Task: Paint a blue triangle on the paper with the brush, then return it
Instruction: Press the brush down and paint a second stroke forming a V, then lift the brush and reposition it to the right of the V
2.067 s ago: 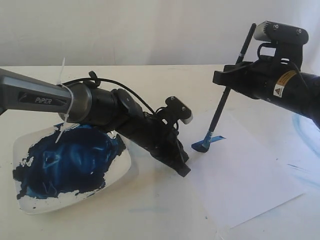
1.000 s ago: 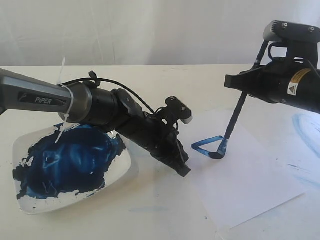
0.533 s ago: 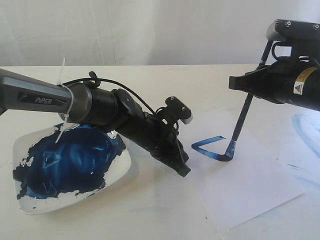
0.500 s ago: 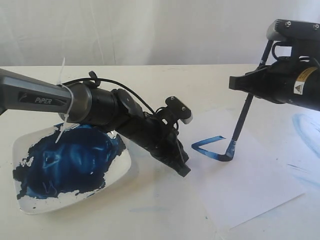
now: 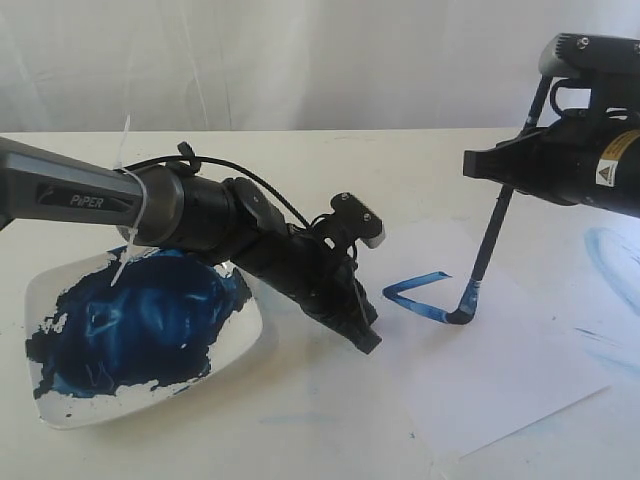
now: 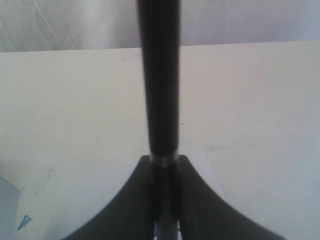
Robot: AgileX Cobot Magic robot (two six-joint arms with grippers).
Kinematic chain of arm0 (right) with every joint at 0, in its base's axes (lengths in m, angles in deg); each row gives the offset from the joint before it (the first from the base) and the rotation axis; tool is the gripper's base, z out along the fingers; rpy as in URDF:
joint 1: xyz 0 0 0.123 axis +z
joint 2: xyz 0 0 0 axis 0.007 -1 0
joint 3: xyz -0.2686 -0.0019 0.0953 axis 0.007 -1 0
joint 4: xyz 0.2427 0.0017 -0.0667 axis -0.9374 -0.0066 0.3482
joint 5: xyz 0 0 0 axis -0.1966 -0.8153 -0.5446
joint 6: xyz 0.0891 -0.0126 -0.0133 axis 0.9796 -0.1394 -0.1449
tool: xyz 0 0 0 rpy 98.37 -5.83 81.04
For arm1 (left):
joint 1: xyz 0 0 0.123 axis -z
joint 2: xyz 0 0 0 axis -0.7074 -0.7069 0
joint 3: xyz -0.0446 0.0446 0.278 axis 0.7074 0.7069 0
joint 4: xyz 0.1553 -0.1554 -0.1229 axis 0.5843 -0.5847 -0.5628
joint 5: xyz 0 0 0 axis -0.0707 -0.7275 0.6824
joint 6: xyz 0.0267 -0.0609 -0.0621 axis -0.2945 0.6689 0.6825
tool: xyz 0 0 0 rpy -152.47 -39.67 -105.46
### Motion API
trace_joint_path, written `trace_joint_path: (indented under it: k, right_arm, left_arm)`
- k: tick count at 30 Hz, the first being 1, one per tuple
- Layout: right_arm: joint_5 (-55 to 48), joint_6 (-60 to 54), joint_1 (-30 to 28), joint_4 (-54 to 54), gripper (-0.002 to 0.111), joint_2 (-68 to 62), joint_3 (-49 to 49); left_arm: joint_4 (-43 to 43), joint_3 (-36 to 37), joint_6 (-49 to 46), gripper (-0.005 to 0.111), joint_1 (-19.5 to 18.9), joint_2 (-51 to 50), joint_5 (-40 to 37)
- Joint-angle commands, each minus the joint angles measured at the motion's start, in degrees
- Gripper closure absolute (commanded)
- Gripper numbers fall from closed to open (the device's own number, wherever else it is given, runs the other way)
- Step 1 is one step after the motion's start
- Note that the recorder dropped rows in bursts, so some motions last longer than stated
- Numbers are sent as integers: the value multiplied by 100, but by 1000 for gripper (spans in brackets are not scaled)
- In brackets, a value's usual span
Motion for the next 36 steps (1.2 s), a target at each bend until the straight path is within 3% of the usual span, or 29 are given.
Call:
trace_joint_path:
  k: [1,36]
  right_arm:
    - [-48,-84,-43,40,108,65,-12]
    - [113,-225,-43,27,108,651,-12]
  left_arm:
    - [-89,12,4,107,18,29,-63]
    - [-89,12,-7,107,18,29,-63]
